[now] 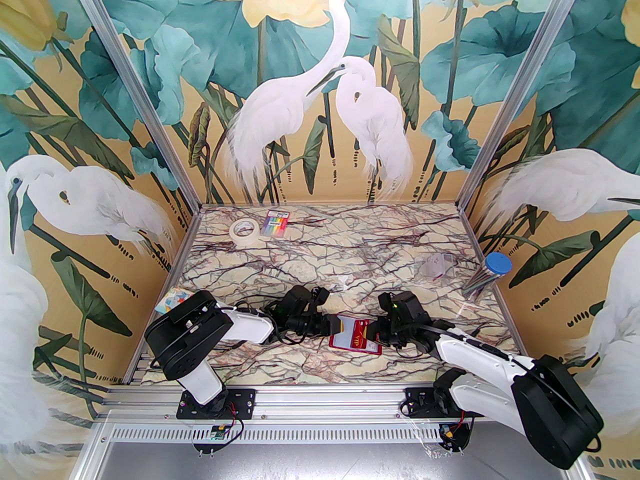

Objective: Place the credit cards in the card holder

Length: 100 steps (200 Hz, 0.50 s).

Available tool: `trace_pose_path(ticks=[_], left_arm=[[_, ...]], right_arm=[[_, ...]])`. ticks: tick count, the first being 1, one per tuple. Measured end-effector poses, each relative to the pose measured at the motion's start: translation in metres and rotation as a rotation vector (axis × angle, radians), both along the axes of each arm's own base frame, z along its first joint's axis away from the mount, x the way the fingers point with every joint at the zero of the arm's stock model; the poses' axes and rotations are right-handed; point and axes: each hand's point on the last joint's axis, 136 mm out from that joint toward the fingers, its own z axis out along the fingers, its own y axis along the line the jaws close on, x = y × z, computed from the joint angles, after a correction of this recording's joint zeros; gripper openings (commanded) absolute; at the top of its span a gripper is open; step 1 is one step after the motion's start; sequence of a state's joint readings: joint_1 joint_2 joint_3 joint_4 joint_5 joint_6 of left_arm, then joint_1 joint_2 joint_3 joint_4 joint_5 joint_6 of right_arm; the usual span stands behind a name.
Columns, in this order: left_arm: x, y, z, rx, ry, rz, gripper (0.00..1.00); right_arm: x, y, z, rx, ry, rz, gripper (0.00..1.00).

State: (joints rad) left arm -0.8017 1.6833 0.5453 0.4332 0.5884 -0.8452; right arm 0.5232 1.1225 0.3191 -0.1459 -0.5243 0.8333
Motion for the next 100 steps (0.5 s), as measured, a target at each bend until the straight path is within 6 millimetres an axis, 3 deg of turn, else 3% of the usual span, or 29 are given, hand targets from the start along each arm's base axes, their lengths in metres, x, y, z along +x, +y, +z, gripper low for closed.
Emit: trace_pose_path(ticks=[100], left_arm=[[-0.0002,-0.0002,-0.0003,0.002,-0.001,0.0,0.47]], right_arm=[[0.0006,0.0003,-0.0006,-0.013,0.004,0.013,0.0]])
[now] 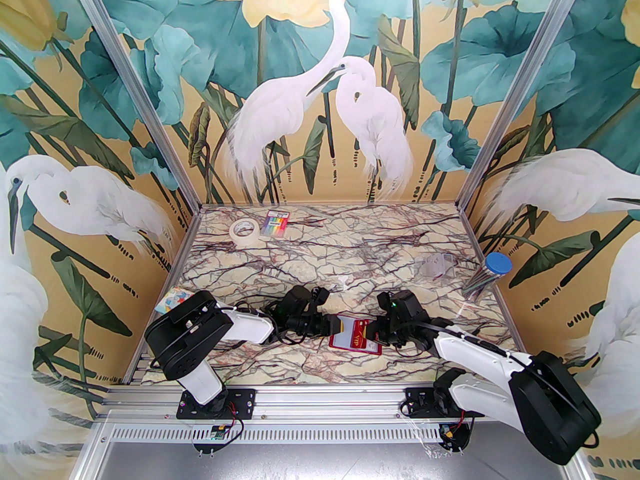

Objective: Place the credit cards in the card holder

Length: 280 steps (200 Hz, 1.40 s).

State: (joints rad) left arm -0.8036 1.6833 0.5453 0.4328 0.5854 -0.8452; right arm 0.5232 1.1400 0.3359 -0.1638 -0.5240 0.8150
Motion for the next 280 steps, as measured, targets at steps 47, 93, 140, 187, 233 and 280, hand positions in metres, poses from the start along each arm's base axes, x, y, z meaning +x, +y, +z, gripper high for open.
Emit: trace_pose_path(ticks=[47,93,140,187,233,280], left_arm=[[0.0,0.0,0.0,0.0,0.0,0.0,0.47],[0.0,0.0,0.0,-0.001,-0.001,0.0,0.47],[0.0,0.0,0.0,0.0,0.0,0.0,0.47],[0.0,0.0,0.0,0.002,0.001,0.0,0.47],[0.0,-0.001,0.0,0.004,0.002,-0.001,0.47],[0.0,-0.001,0.0,0.006,0.002,0.001,0.47]], right_arm=[[0.001,0.0,-0.002,-0.01,0.009,0.004,0.0],[0.004,0.002,-0.004,-0.024,0.018,0.018,0.0],[0.004,0.002,-0.005,-0.032,0.025,0.023,0.09],[-0.002,-0.005,-0.008,-0.077,0.051,0.024,0.25],[-0.001,-0.006,-0.002,-0.096,0.063,0.025,0.27],[0.006,-0.008,0.005,-0.123,0.057,0.013,0.27]])
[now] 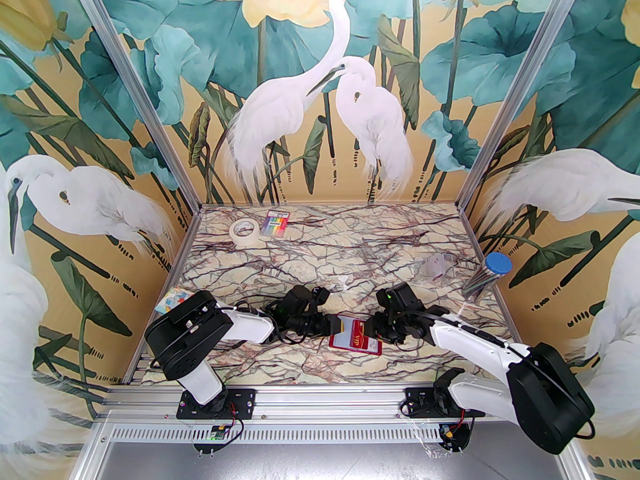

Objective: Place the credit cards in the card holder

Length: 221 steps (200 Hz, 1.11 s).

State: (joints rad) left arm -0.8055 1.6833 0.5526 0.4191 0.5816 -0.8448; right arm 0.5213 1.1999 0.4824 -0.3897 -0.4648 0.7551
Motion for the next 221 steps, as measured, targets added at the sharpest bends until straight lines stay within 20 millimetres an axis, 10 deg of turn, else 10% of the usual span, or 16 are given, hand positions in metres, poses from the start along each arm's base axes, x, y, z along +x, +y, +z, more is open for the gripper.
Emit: trace_pose_path(ticks=[221], left_arm=[[0.0,0.0,0.0,0.0,0.0,0.0,0.47]], right_arm=[[0.001,-0.005,-0.015,-0.087,0.065,-0.013,0.11]])
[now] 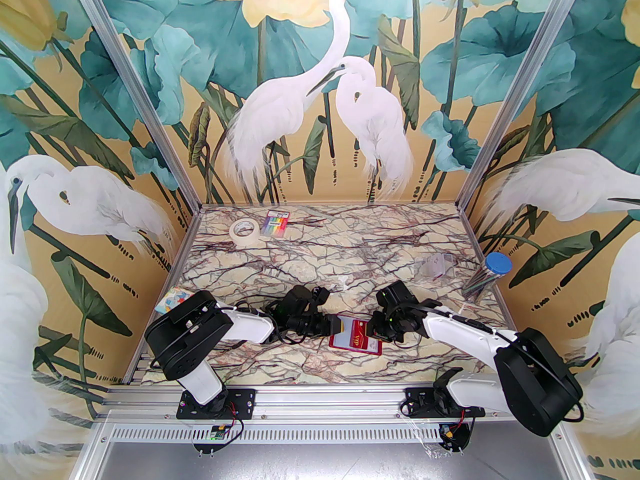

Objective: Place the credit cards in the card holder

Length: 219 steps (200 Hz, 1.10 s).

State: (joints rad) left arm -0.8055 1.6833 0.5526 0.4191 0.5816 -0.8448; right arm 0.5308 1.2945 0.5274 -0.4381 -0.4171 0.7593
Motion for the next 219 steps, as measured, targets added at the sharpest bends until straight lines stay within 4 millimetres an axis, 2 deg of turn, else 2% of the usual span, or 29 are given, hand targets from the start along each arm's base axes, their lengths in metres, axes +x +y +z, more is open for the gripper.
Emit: trace_pose_path(ticks=[219], left_arm=[[0.0,0.0,0.0,0.0,0.0,0.0,0.47]], right_arm=[[0.004,0.013,-0.002,-0.005,0.007,0.034,0.09]])
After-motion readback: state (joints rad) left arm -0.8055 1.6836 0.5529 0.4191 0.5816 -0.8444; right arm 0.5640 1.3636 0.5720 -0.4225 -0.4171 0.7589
